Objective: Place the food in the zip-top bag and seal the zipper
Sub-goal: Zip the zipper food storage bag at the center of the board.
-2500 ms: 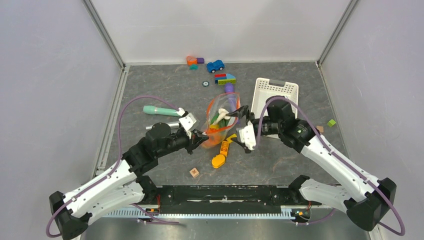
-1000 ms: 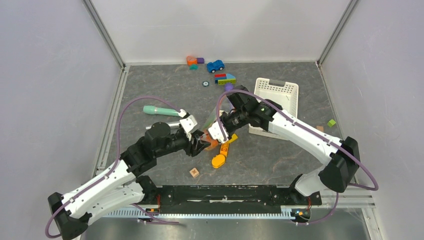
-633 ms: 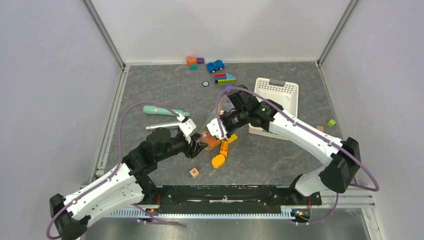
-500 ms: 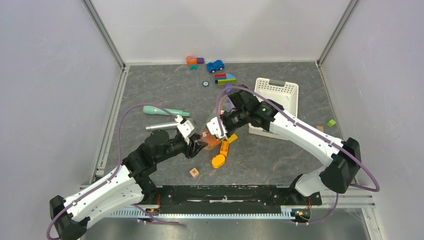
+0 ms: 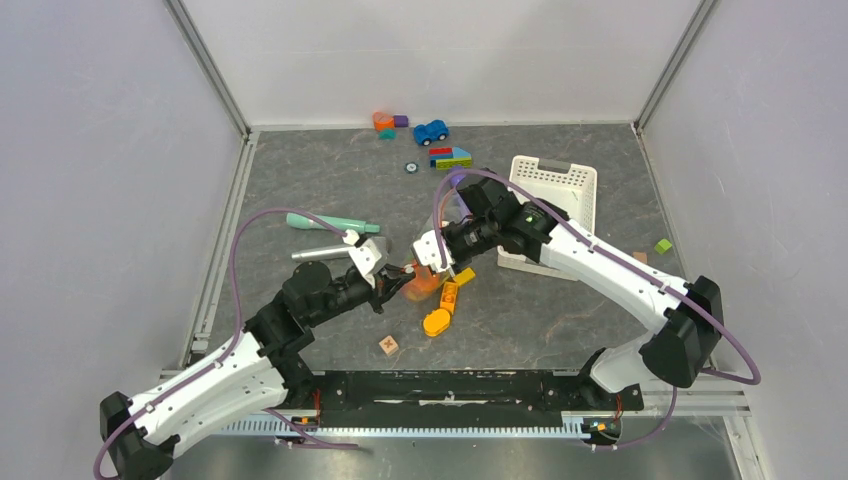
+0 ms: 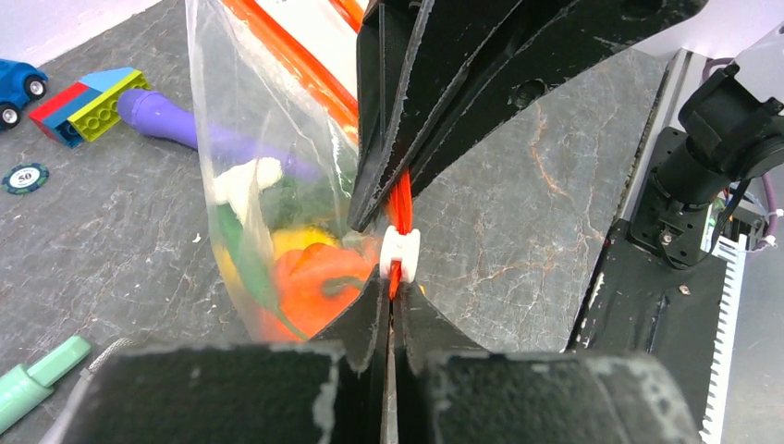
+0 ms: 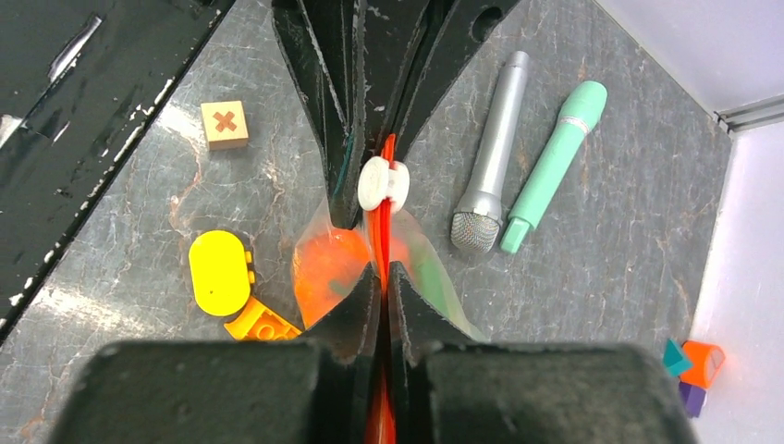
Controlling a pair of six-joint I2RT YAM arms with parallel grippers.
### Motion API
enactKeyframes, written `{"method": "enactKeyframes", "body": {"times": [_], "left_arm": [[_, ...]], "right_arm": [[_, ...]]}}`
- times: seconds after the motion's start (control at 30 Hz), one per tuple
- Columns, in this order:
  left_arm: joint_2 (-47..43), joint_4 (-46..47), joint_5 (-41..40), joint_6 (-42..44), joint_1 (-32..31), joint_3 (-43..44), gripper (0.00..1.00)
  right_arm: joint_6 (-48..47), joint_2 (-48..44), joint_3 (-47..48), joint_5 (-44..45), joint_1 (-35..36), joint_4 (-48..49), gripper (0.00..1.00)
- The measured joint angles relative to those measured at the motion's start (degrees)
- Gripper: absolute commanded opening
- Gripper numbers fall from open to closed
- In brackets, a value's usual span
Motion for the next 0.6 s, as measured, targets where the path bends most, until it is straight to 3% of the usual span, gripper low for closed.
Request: {"method": "enactKeyframes", "body": {"times": [0.2, 0.27, 0.6], "left_arm": [[-0.63, -0.11, 1.25, 0.00, -0.02, -0.07, 0.02], [-0.96, -0.09, 1.46, 0.00, -0.02, -0.11, 0.02], [0.02, -0.11, 1.70, 0.02, -0.02, -0.09, 0.02]], "right_arm": [[3.43, -0.24, 0.00, -0.94, -0.02, 0.50, 0.27], [4.26, -0.72, 0.00, -1.90, -0.02, 0.83, 0.38], [8.15, -4.74, -1.20, -5.99, 1.27, 5.40, 0.40]]}}
